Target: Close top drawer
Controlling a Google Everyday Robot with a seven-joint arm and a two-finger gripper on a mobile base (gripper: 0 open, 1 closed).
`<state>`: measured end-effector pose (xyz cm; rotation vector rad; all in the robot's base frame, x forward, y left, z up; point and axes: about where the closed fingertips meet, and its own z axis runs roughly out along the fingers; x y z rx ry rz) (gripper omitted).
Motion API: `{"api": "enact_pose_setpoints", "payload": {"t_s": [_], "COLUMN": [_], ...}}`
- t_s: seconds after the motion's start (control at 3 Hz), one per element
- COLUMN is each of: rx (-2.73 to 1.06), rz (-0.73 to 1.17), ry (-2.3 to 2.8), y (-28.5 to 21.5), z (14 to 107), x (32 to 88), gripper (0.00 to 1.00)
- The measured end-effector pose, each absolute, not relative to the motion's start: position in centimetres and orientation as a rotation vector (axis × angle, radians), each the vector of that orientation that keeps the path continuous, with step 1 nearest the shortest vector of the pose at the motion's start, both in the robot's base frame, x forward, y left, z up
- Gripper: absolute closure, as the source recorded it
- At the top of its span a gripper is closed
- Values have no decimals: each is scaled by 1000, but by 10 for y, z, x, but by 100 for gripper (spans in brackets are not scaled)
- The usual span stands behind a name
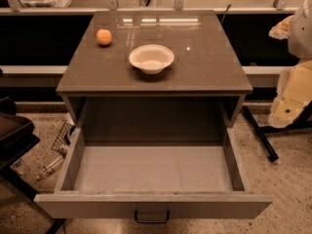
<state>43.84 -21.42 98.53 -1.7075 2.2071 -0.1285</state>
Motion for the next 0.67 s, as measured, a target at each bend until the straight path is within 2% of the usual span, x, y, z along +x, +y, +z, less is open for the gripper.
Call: {"api": "enact_pose_setpoints", "payload": {"t_s": [0.33,0.67], "rx": [-1707,-1682], "rz": [-128,-87], "ry": [2207,2291], "y": [-214,-231], "z": [985,958], "x": [438,406], "gripper": [0,26]}}
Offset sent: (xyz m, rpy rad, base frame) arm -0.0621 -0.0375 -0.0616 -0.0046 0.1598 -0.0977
